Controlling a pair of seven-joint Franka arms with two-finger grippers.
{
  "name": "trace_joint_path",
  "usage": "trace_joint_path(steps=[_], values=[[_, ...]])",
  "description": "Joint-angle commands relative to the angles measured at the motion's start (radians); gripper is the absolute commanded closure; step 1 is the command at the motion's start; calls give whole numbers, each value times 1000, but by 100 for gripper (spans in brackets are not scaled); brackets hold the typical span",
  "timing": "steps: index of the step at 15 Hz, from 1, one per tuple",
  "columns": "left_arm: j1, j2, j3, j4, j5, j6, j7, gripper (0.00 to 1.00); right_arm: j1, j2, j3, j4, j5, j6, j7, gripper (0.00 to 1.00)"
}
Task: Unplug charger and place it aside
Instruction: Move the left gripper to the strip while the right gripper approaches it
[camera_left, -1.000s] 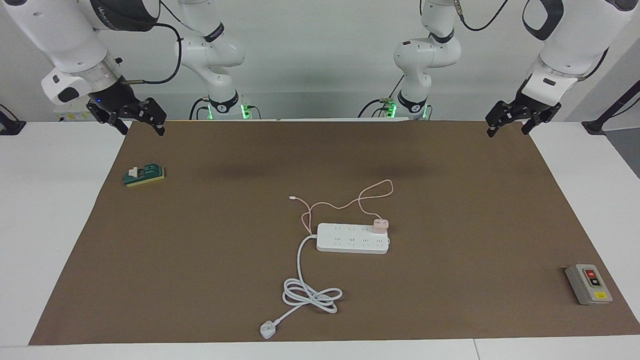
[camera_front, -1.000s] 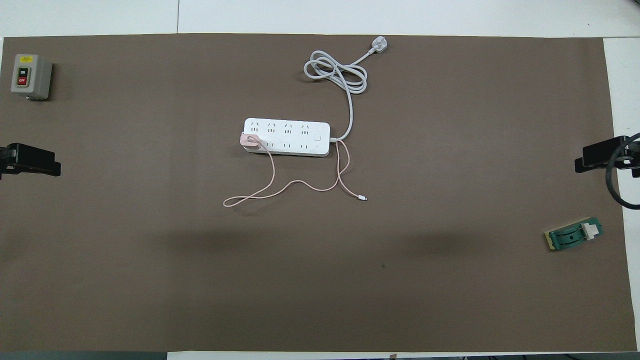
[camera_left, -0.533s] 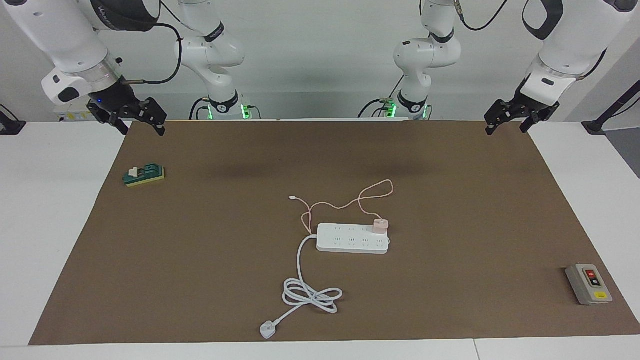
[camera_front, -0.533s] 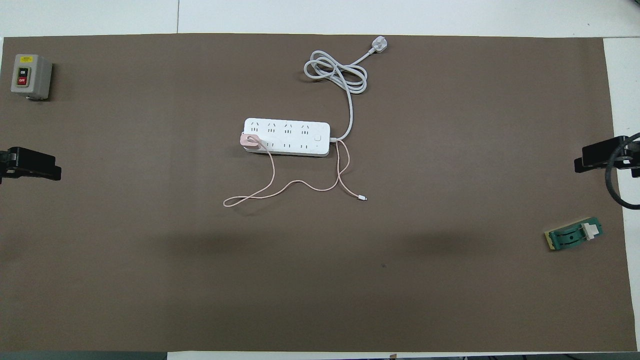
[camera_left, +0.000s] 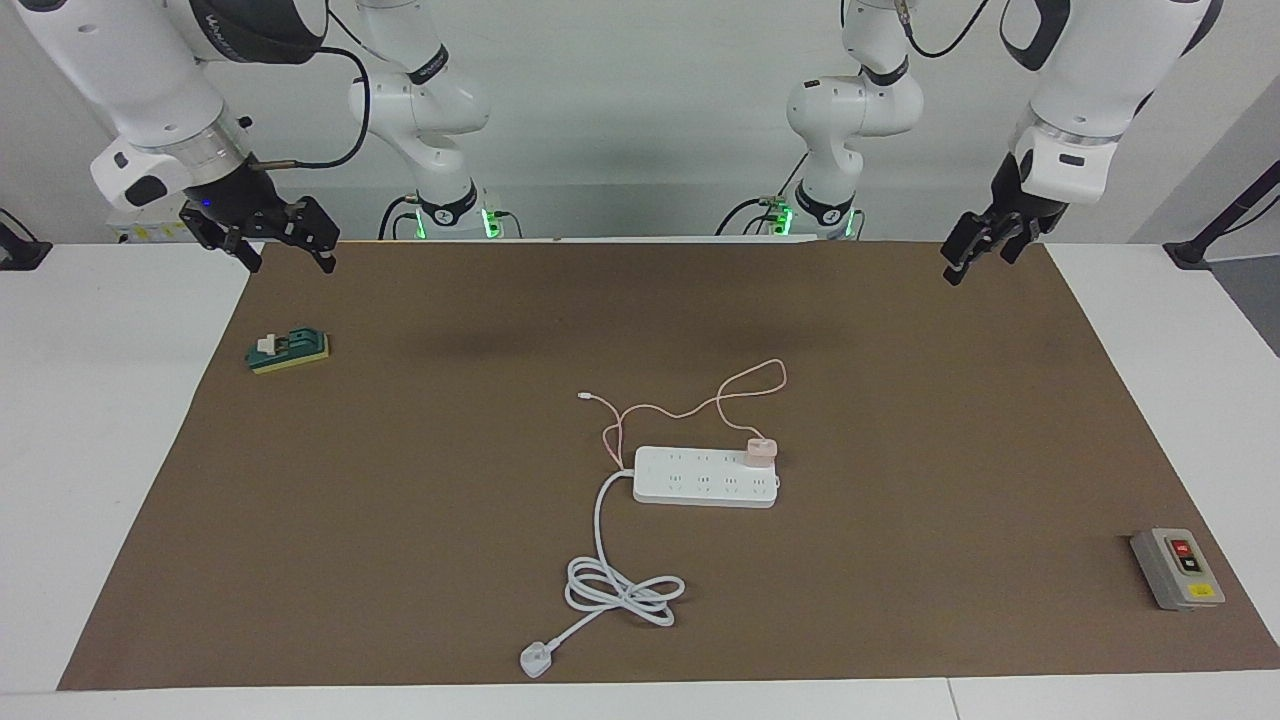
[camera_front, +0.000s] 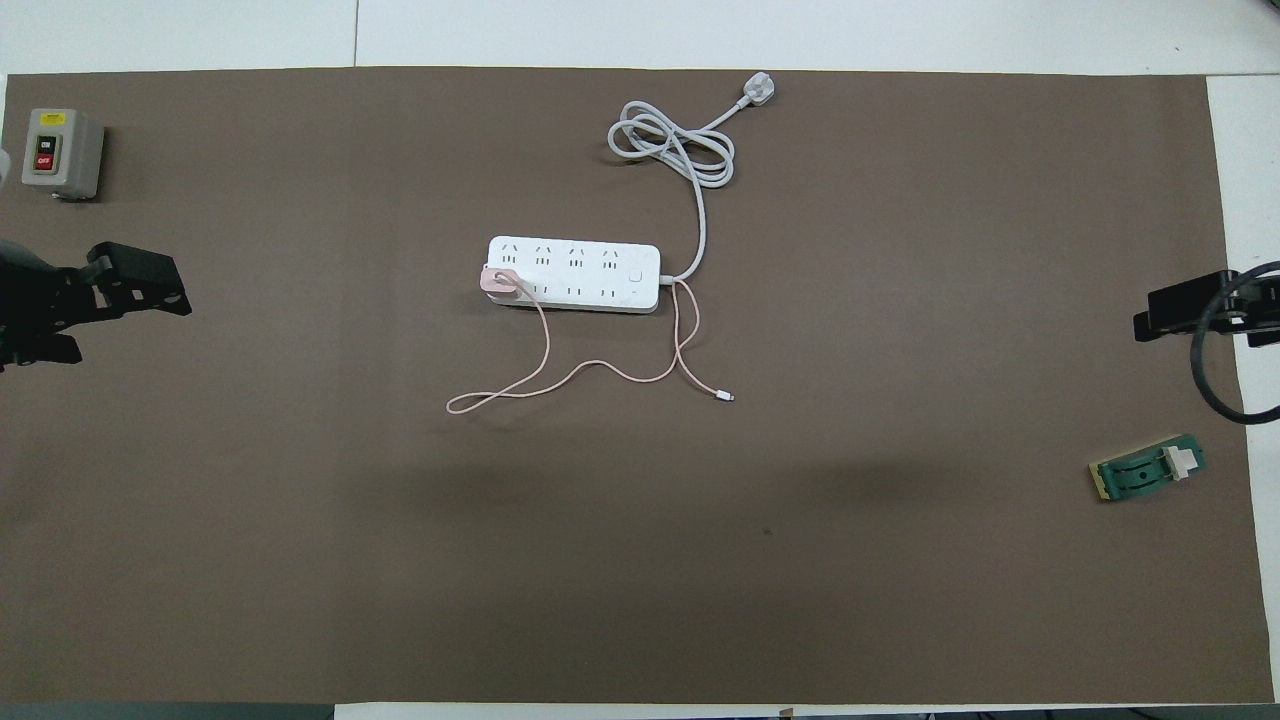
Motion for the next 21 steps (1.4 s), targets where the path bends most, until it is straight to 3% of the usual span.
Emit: trace_joint_path(steps=[1,5,10,12,14,19,21], values=[[-42,12,10,-33,-4,70,-217,0,-3,-23,24,-64,3,76,-111,0],[-84,79,10,-5,-4,137,-582,0,-6,-21,43,-136,77,193,-324,0],[-172,346,16,244,5,63,-892,0,-11,0,58,-277,267,432,-727,0],[-186,412,14,337,5,28,-972,0,-12,14,76,-323,360,495,-909,0],[-240,480,20,381,10,28,-1035,0,-46,48,153,-334,449,553,-1096,0],[-321,595,19,386,17,103,-1182,0,-72,144,253,-369,719,734,-1379,0],[-334,593,16,337,14,236,-1248,0,-86,180,300,-374,804,800,-1461,0]])
